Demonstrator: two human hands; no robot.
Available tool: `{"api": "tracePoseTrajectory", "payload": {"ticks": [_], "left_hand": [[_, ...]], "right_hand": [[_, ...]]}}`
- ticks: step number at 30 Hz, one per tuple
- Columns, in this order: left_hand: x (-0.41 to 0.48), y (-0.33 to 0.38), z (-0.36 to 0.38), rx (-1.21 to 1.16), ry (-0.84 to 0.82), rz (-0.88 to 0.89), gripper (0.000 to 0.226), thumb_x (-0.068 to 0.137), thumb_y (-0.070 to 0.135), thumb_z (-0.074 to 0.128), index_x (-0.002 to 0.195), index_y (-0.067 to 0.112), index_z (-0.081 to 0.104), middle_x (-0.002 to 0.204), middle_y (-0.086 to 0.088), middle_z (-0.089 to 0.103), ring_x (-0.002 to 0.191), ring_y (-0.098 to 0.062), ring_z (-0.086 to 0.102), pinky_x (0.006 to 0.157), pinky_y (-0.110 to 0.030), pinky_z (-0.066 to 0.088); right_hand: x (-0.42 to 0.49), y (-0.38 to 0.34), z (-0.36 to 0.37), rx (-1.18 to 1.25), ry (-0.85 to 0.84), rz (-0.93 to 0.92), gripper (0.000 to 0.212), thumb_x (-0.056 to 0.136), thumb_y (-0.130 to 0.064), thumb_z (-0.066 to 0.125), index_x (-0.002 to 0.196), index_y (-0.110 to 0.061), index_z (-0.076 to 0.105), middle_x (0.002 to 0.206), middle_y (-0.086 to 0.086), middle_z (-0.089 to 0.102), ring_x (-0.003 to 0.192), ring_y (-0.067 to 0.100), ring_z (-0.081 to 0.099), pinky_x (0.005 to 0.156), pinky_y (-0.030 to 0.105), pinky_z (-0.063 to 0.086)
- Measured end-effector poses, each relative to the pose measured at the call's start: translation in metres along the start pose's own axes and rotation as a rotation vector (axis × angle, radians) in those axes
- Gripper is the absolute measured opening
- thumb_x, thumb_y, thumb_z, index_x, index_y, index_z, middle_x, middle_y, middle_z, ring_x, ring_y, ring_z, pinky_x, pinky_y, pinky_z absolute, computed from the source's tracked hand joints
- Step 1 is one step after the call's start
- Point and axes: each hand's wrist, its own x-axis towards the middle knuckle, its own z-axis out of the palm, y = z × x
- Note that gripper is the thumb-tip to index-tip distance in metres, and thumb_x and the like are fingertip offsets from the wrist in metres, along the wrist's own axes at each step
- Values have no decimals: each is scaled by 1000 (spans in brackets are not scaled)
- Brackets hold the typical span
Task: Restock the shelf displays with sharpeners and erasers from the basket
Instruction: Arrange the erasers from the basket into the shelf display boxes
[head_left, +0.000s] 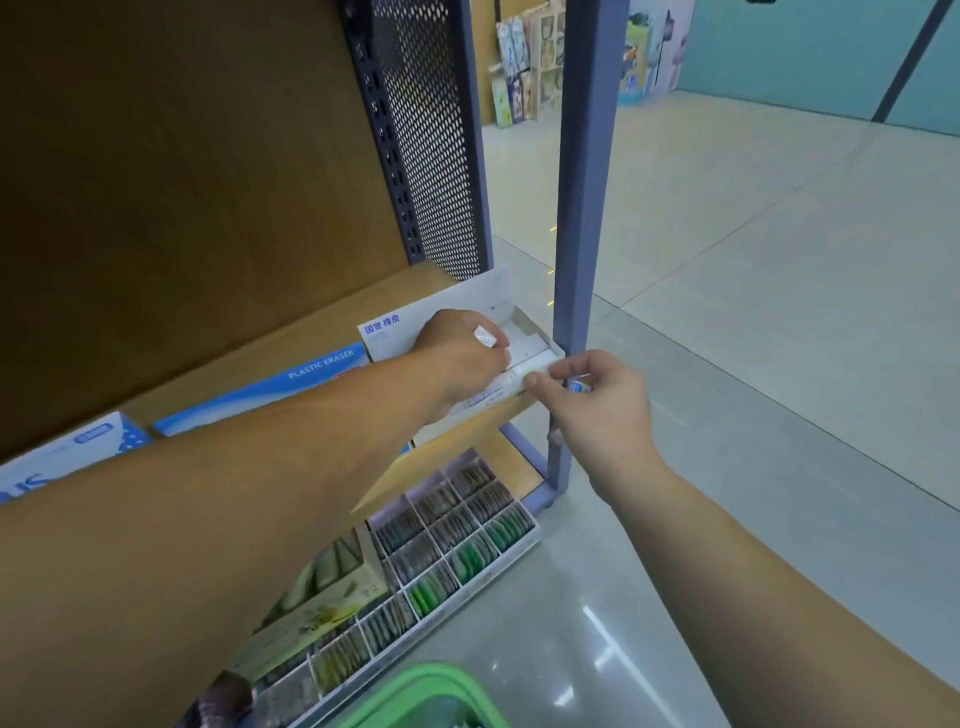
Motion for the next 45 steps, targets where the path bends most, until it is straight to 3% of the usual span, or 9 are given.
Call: {"api": "tracePoseTrajectory", "payload": {"ticks": [4, 10, 17, 22, 27, 32, 38, 42, 45], "left_hand": [[-6, 0, -7, 33, -1, 39, 23, 89, 26, 78, 111, 25, 70, 105, 3, 66, 88, -15, 64, 76, -27, 55], [-34, -9, -37, -16, -179, 107, 16, 95, 22, 72, 111, 22, 71, 85, -2, 72, 60, -9, 58, 52, -20, 44], [-50, -12, -50, -245, -146, 131, 29, 91, 9, 76, 118, 18, 71, 109, -7, 75, 80, -17, 77, 48, -23, 46], [-56, -11, -66, -87, -158, 235, 12, 93, 20, 75, 104, 17, 74, 88, -6, 73, 75, -13, 74, 63, -20, 55], [-76, -23, -95, 274, -212, 218, 23, 101, 46, 58, 106, 24, 56, 75, 0, 73, 71, -11, 70, 75, -32, 52], [-117, -52, -139, 227, -89, 127, 32, 99, 47, 60, 107, 16, 58, 80, 1, 58, 61, -10, 49, 49, -23, 45], [-176, -103, -208, 107, 36, -34, 28, 93, 43, 71, 120, 39, 64, 92, 7, 62, 56, -4, 50, 50, -20, 39], [-194, -143, -231, 33, 238, -109, 22, 84, 31, 82, 100, 29, 67, 87, 4, 63, 57, -10, 51, 51, -22, 38], [-194, -162, -237, 17, 304, -158, 26, 77, 25, 88, 89, 21, 65, 77, 1, 62, 54, -13, 49, 47, -21, 36]], "right_hand": [[-1, -4, -2, -33, 15, -25, 20, 79, -36, 83, 81, -24, 67, 84, -1, 69, 65, 23, 65, 67, 46, 62], [-13, -45, 4, 59, -173, -82, 12, 87, -26, 79, 88, -17, 72, 84, 4, 64, 58, 18, 57, 45, 23, 47], [-16, -61, 10, 161, -290, 105, 17, 91, -26, 77, 93, -10, 75, 74, 7, 61, 52, 25, 52, 42, 23, 31], [-17, -63, 12, 143, -333, 83, 19, 90, -27, 78, 89, -8, 76, 69, 4, 61, 48, 20, 56, 41, 21, 33], [-26, -80, 28, 96, -501, 40, 21, 88, -34, 79, 92, -13, 78, 74, 3, 65, 54, 19, 56, 45, 22, 35], [-63, -103, 63, -13, -622, -22, 25, 90, -38, 76, 93, -14, 73, 73, 1, 66, 59, 19, 53, 44, 21, 32], [-129, -109, 118, -233, -776, -125, 25, 97, -37, 67, 89, -12, 67, 78, 3, 65, 58, 14, 52, 50, 25, 43], [-157, -92, 159, -394, -878, -220, 15, 91, -34, 75, 89, -19, 72, 73, -5, 64, 57, 5, 57, 50, 18, 44], [-160, -82, 179, -448, -889, -246, 14, 85, -37, 76, 86, -24, 71, 90, -7, 70, 79, 12, 69, 78, 31, 57]]}}
